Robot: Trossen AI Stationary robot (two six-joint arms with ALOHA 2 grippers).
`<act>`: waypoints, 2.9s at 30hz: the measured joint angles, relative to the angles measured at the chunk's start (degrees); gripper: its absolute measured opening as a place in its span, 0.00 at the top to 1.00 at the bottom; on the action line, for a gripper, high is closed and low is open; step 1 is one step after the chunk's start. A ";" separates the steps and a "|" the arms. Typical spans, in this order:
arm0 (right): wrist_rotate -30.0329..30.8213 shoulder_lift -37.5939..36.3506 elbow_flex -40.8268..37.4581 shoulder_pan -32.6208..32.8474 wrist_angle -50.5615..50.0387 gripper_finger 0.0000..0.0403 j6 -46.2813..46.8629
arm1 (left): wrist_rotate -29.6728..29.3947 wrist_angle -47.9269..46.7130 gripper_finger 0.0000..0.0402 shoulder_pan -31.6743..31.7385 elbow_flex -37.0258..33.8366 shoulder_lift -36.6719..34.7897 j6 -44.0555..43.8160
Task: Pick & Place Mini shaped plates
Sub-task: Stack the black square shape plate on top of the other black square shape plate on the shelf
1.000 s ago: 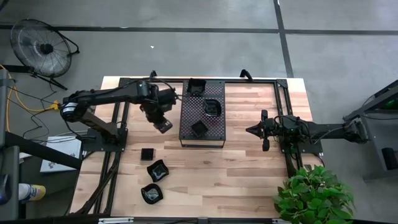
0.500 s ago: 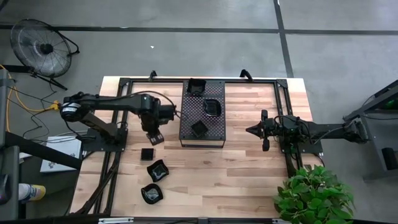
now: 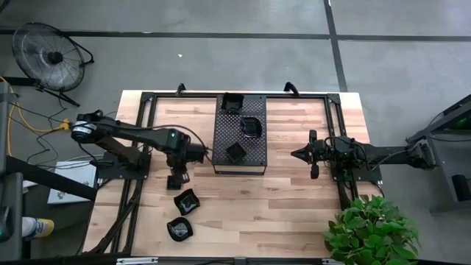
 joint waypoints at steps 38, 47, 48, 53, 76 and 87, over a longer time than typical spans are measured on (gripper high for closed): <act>-0.01 0.00 -0.02 -0.01 0.00 0.97 0.00 | -0.21 11.43 0.73 -8.24 -15.57 -0.07 23.55; -0.02 0.00 -0.01 -0.01 0.00 0.97 0.00 | 0.44 14.14 0.73 -4.54 -16.51 -2.44 29.73; 0.00 0.00 0.00 -0.01 0.00 0.97 0.00 | 0.62 14.56 0.73 -3.45 -16.94 -3.58 30.28; -0.02 0.00 0.00 -0.02 0.00 0.97 0.00 | 6.02 19.27 0.73 1.70 -21.26 -11.57 33.20; -0.01 0.00 -0.01 0.00 0.00 0.97 0.00 | 6.94 24.76 0.73 4.53 -30.02 -18.35 32.01; -0.02 0.00 -0.02 0.00 0.00 0.97 0.00 | 6.50 25.65 0.73 4.50 -30.02 -14.07 31.74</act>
